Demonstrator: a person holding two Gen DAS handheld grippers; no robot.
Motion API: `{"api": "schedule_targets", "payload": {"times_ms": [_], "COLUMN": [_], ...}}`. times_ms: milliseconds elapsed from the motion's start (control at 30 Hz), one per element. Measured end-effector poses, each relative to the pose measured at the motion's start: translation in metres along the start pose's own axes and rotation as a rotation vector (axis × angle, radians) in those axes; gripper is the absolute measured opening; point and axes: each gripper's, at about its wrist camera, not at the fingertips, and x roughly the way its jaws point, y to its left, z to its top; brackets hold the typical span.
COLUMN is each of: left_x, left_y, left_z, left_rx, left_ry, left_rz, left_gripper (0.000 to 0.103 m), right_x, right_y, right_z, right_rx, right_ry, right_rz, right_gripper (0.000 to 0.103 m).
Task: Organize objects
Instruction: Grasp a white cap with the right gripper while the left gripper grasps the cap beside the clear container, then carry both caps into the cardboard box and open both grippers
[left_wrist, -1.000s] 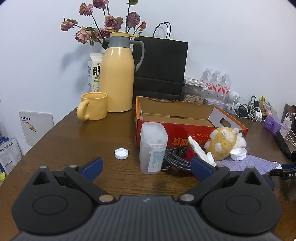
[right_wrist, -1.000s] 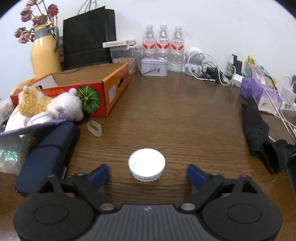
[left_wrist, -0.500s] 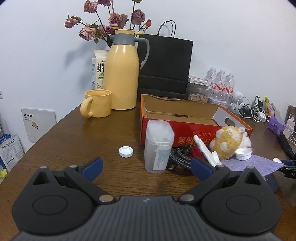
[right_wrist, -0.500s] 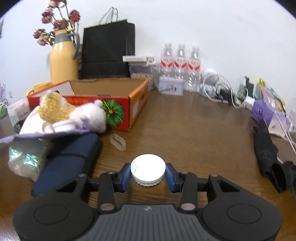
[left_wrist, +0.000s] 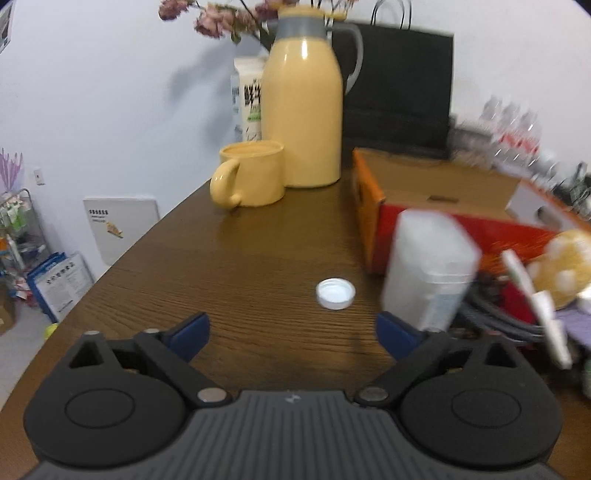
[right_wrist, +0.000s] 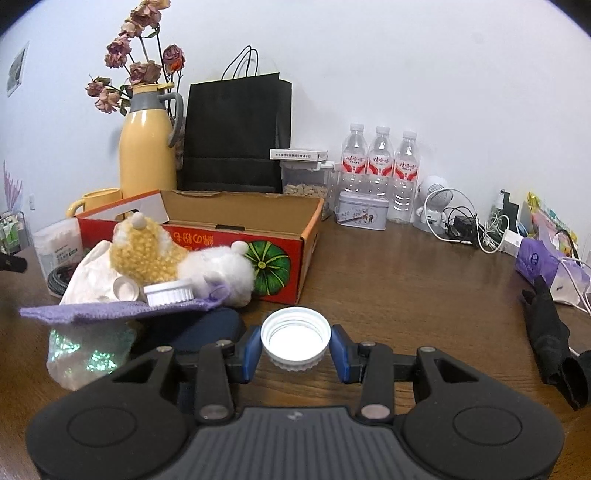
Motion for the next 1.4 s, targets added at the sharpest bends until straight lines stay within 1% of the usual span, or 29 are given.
{"api": "schedule_targets", "payload": {"times_ms": [100, 233, 300, 367, 400, 433, 500, 600, 633, 800, 933, 1067, 1233, 1400], "left_x": [0.019, 0.038, 0.046, 0.053, 0.055, 0.058, 0.059, 0.055, 0.053, 0.041, 0.020, -0.005, -0.026, -0.029], "left_y": [-0.001, -0.002, -0.005, -0.007, -0.007, -0.007, -0.005, -0.003, -0.002, 0.005, 0.009, 0.003, -0.020, -0.063], "left_z": [0.005, 0.012, 0.014, 0.015, 0.016, 0.015, 0.015, 0.013, 0.013, 0.011, 0.015, 0.026, 0.051, 0.072], "left_rx": [0.013, 0.029, 0.048, 0.060, 0.060, 0.059, 0.053, 0.035, 0.024, -0.028, -0.058, -0.066, -0.065, -0.051], "left_ry": [0.026, 0.023, 0.028, 0.034, 0.038, 0.046, 0.034, 0.023, 0.013, -0.048, -0.139, -0.226, -0.301, -0.325], "left_rz": [-0.018, -0.047, -0.048, -0.070, -0.085, -0.105, -0.151, -0.200, -0.204, -0.163, -0.123, -0.116, -0.172, -0.241], "left_gripper": [0.091, 0.091, 0.089, 0.078, 0.074, 0.061, 0.029, 0.029, 0.029, 0.029, 0.029, 0.029, 0.029, 0.029], "right_x": [0.001, -0.001, 0.000, 0.000, 0.000, 0.000, 0.000, 0.000, 0.000, -0.002, -0.006, -0.007, -0.008, 0.013], "right_y": [0.000, 0.000, 0.000, 0.000, 0.000, 0.000, 0.000, -0.001, -0.001, -0.001, -0.001, 0.002, 0.009, 0.027], "right_z": [0.000, -0.001, -0.001, -0.001, -0.001, -0.001, -0.001, -0.001, -0.001, -0.001, -0.001, 0.004, 0.034, 0.073], "right_rx": [0.007, 0.009, 0.007, 0.008, 0.009, 0.010, 0.012, 0.016, 0.017, 0.021, 0.021, 0.005, -0.014, -0.024], "right_ry": [-0.003, -0.008, -0.006, -0.004, -0.003, -0.001, 0.000, -0.004, -0.006, -0.017, -0.036, -0.046, -0.115, -0.173], "right_rz": [-0.009, -0.014, -0.014, -0.014, -0.014, -0.015, -0.015, -0.018, -0.020, -0.027, -0.016, -0.007, 0.023, 0.077], "right_gripper": [0.039, 0.039, 0.039, 0.039, 0.039, 0.039, 0.039, 0.039, 0.039, 0.039, 0.039, 0.039, 0.039, 0.039]}}
